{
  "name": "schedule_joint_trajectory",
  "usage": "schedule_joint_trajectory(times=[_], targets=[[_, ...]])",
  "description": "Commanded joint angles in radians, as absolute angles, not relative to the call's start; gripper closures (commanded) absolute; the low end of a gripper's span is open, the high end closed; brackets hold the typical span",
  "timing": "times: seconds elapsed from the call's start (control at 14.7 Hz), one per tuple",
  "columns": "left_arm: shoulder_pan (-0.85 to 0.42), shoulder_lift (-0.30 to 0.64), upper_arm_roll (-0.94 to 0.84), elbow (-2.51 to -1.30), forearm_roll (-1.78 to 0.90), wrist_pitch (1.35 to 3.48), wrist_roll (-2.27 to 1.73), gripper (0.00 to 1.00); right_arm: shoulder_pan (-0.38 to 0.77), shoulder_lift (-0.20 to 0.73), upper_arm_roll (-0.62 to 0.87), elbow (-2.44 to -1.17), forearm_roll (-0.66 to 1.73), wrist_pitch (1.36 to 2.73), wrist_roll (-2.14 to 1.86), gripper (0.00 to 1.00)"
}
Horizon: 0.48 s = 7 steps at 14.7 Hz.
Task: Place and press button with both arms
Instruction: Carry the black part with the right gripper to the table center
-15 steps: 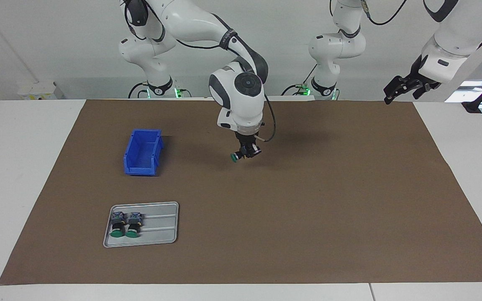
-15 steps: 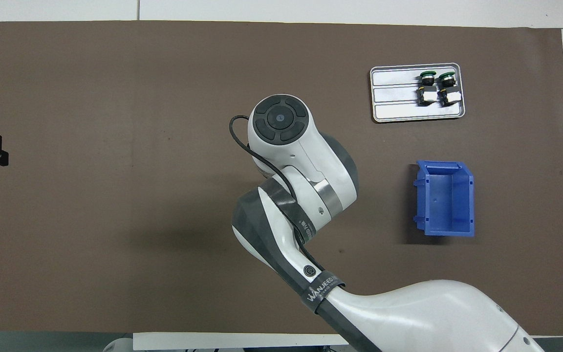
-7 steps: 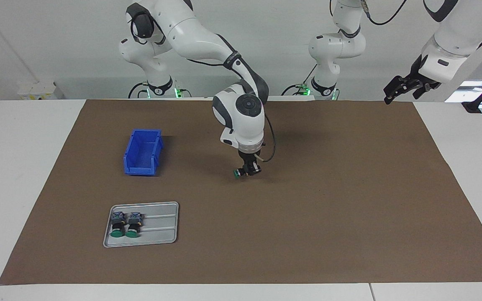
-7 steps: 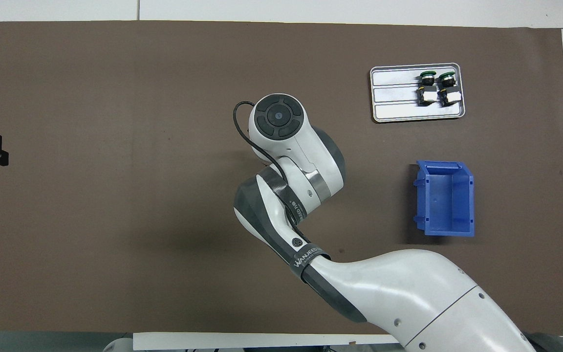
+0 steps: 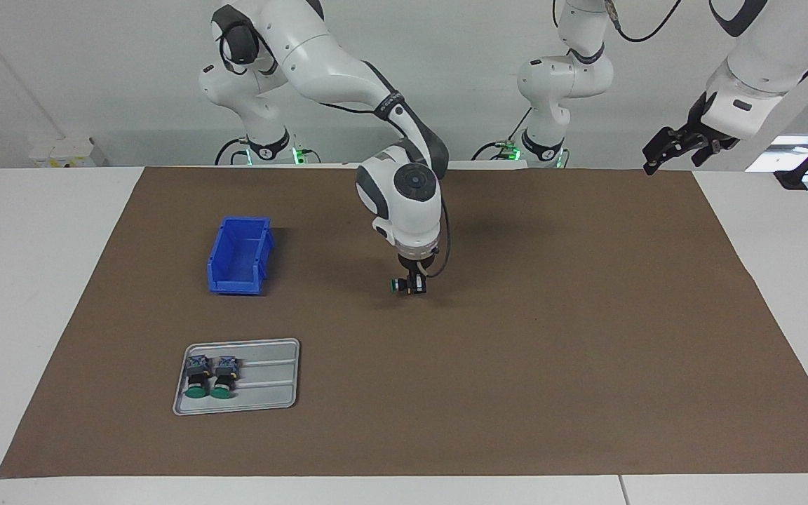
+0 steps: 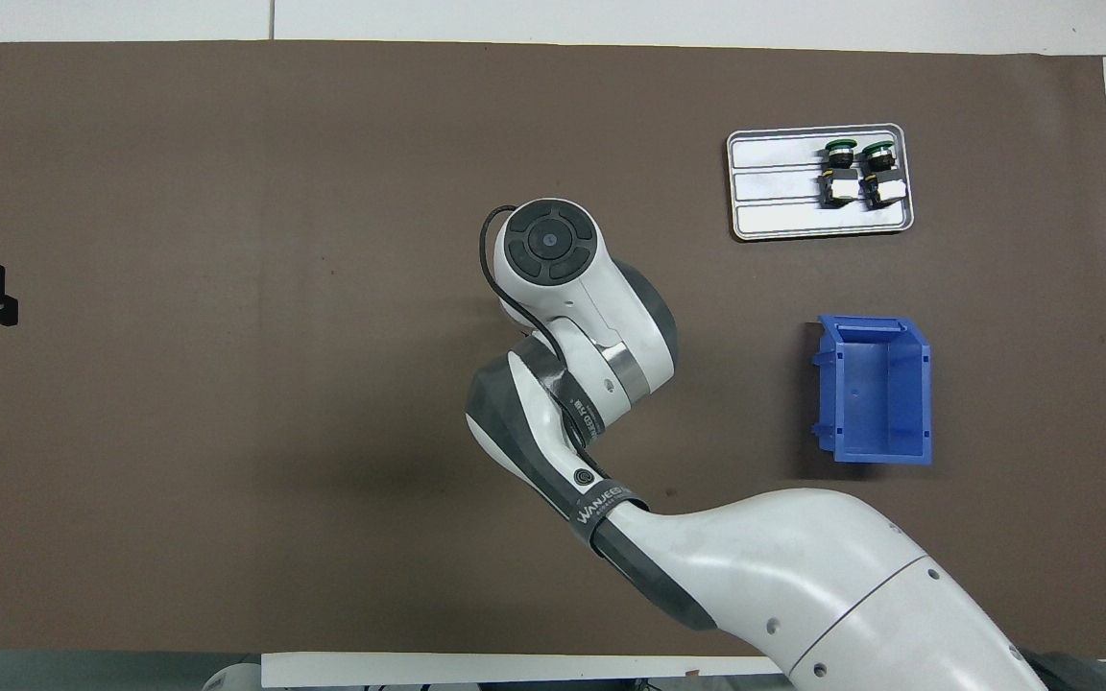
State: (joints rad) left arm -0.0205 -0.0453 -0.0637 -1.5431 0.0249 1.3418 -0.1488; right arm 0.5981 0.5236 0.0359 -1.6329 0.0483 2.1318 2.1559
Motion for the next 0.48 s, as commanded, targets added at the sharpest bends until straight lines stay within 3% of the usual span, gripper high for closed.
schedule_joint_trajectory(times=[0.0,0.14,0.27,0.34,0.41], targets=[[-0.026,-0.074,-0.061,-1.575,0.037,1.356,-0.149,0.00,0.592,0.494,0.040,-1.713,0.055,2.187,2.206,0.79],[-0.023,-0.075,-0.061,-1.577,0.037,1.355,-0.150,0.00,0.594,0.485,0.040,-1.738,0.055,2.200,2.221,0.69],[-0.023,-0.075,-0.061,-1.577,0.037,1.355,-0.153,0.00,0.594,0.485,0.040,-1.724,0.051,2.183,2.208,0.12],[-0.023,-0.075,-0.061,-1.577,0.037,1.355,-0.156,0.00,0.585,0.486,0.038,-1.698,0.040,2.160,2.204,0.00],[-0.026,-0.075,-0.061,-1.577,0.037,1.355,-0.158,0.00,0.575,0.491,0.038,-1.650,0.040,2.119,2.197,0.00]])
